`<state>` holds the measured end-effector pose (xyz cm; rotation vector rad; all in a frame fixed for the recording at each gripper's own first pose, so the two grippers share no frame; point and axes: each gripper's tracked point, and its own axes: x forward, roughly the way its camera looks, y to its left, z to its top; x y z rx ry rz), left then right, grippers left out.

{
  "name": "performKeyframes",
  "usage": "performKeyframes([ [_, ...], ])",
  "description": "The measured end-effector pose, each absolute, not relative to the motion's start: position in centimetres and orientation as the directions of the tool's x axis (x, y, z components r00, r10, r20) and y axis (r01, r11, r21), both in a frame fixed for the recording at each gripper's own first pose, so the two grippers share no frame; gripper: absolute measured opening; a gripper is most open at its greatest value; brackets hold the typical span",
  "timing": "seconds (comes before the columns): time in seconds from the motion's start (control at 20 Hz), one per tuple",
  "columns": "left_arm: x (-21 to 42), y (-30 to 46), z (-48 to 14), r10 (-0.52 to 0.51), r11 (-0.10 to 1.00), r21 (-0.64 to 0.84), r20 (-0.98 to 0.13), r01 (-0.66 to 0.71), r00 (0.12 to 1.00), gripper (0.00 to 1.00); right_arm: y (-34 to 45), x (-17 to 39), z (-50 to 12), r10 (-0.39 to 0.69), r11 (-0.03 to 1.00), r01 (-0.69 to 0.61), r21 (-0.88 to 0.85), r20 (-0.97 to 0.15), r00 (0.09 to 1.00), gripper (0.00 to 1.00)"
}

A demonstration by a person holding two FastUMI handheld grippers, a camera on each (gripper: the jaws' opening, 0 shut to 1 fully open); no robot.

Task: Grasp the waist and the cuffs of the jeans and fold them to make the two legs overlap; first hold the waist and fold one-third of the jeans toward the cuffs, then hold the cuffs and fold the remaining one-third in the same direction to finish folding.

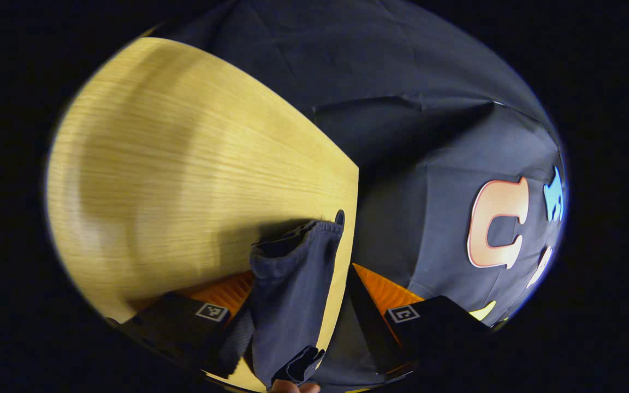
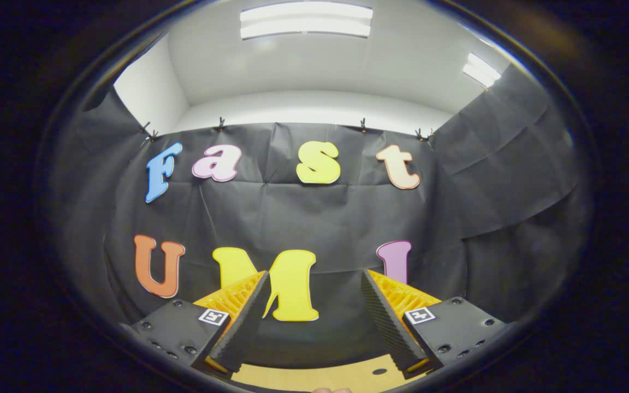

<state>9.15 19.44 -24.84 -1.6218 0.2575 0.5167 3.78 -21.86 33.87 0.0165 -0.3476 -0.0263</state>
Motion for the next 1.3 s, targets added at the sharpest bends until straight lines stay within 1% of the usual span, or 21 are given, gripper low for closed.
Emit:
performKeyframes([
  [0.05,9.4,19.6,-24.9,0.125,-0.145,-0.883,-0.464,-0.447,0.877,0.76,-21.6,3.7,34.4,-0.025,1.000,0.029,-0.004,0.350,0.936,0.98],
  [0.1,9.8,19.7,-25.0,0.114,-0.172,-0.886,-0.453,-0.431,0.884,0.82,-21.7,3.5,34.8,-0.024,0.999,0.037,-0.028,0.362,0.932,0.98],
  [0.15,9.9,19.6,-25.6,0.098,-0.197,-0.879,-0.458,-0.434,0.884,0.77,-22.0,3.4,35.1,-0.027,0.997,0.050,-0.052,0.372,0.928,0.99],
  [0.2,9.7,19.5,-26.6,0.079,-0.231,-0.858,-0.486,-0.458,0.870,0.60,-22.1,3.3,35.1,-0.030,0.996,0.061,-0.070,0.372,0.928,0.99],
  [0.25,9.0,20.4,-26.6,0.073,-0.237,-0.854,-0.492,-0.464,0.868,0.43,-22.5,3.3,34.7,-0.037,0.994,0.070,-0.079,0.361,0.932,0.99],
  [0.3,9.6,19.4,-26.7,0.061,-0.229,-0.851,-0.497,-0.472,0.866,0.26,-23.0,3.2,34.4,-0.045,0.995,0.075,-0.073,0.347,0.937,0.98],
  [0.35,9.3,19.1,-26.7,0.058,-0.208,-0.850,-0.505,-0.484,0.861,0.22,-23.8,3.1,34.2,-0.054,0.995,0.078,-0.058,0.335,0.941,0.99],
  [0.4,9.4,19.1,-26.3,0.061,-0.171,-0.851,-0.512,-0.496,0.857,0.19,-24.2,2.9,34.2,-0.061,0.996,0.079,-0.043,0.331,0.942,0.98],
  [0.5,9.6,18.7,-24.4,0.077,-0.063,-0.864,-0.504,-0.500,0.860,0.18,-24.9,2.8,34.5,-0.073,0.995,0.089,-0.032,0.335,0.939,0.98],
  [0.6,10.0,18.3,-22.1,0.087,0.072,-0.869,-0.483,-0.489,0.871,0.18,-25.8,2.8,34.2,-0.087,0.994,0.103,-0.031,0.329,0.940,0.98],
  [0.7,11.1,17.6,-19.5,0.079,0.165,-0.869,-0.460,-0.467,0.884,0.17,-26.5,2.6,33.5,-0.094,0.995,0.103,-0.014,0.303,0.948,0.98],
  [0.9,12.5,15.6,-15.4,0.074,0.278,-0.863,-0.418,-0.421,0.905,0.17,-28.8,2.0,32.5,-0.119,0.992,0.127,-0.013,0.275,0.954,0.98],
  [1.1,13.6,12.4,-11.3,0.073,0.359,-0.861,-0.358,-0.360,0.931,0.17,-31.2,1.5,30.5,-0.140,0.990,0.143,-0.001,0.210,0.968,0.99],
  [1.15,13.8,11.1,-10.1,0.065,0.388,-0.858,-0.340,-0.337,0.938,0.17,-31.8,1.4,30.1,-0.145,0.989,0.149,-0.003,0.196,0.970,0.98],
  [1.3,14.6,6.5,-6.8,0.009,0.459,-0.849,-0.291,-0.262,0.957,0.17,-33.3,1.0,29.0,-0.157,0.986,0.165,-0.031,0.166,0.974,0.99],
])
